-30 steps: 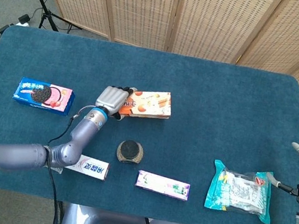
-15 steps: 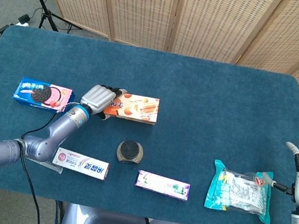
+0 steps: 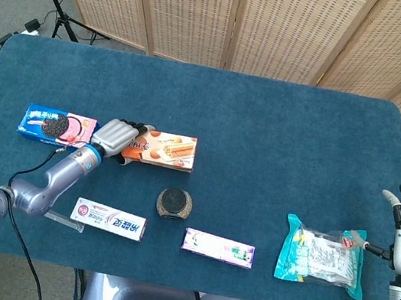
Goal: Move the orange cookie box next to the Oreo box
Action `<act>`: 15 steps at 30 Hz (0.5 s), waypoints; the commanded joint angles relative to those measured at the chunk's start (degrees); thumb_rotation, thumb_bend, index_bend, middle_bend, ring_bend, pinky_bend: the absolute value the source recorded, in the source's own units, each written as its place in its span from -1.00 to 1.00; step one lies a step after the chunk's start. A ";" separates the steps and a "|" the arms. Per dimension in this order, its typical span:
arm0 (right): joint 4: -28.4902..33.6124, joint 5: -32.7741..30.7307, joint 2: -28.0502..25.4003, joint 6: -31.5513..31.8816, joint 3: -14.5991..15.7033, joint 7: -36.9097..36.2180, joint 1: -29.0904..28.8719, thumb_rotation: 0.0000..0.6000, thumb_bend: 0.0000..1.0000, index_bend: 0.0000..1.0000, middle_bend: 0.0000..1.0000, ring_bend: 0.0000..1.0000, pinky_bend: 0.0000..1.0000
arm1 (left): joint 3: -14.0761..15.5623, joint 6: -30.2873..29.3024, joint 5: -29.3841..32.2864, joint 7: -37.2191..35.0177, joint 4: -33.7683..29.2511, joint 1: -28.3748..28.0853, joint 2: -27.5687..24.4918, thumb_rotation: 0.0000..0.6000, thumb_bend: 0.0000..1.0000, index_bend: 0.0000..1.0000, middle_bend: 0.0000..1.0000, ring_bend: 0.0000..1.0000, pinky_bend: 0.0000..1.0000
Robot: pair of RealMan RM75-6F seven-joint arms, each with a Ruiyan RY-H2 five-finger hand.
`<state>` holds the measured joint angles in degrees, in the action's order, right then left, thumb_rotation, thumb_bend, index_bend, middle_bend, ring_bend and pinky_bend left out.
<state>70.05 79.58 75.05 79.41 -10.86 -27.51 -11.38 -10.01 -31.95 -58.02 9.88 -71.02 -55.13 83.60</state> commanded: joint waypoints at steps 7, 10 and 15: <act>-0.13 0.19 0.26 -0.02 0.05 0.10 -0.09 1.00 -1.00 -0.68 -1.00 -1.00 -0.88 | 1.68 -1.43 -2.54 -2.00 -0.12 1.69 -1.29 1.00 0.16 0.15 -0.39 -0.44 -0.43; -0.05 0.21 0.25 0.04 0.03 0.12 -0.07 1.00 -1.00 -0.68 -1.00 -1.00 -0.88 | 2.06 -1.88 -3.26 -2.19 0.20 1.96 -1.72 1.00 0.15 0.15 -0.39 -0.44 -0.43; 0.13 0.40 0.34 0.29 -0.01 0.21 -0.10 1.00 -1.00 -0.68 -1.00 -1.00 -0.88 | 2.81 0.37 -4.79 -3.76 0.94 1.56 -2.30 1.00 0.14 0.16 -0.39 -0.45 -0.43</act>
<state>70.17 79.97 75.39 79.70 -10.87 -27.30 -11.47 -7.49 -32.38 -62.16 6.70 -70.31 -53.35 81.52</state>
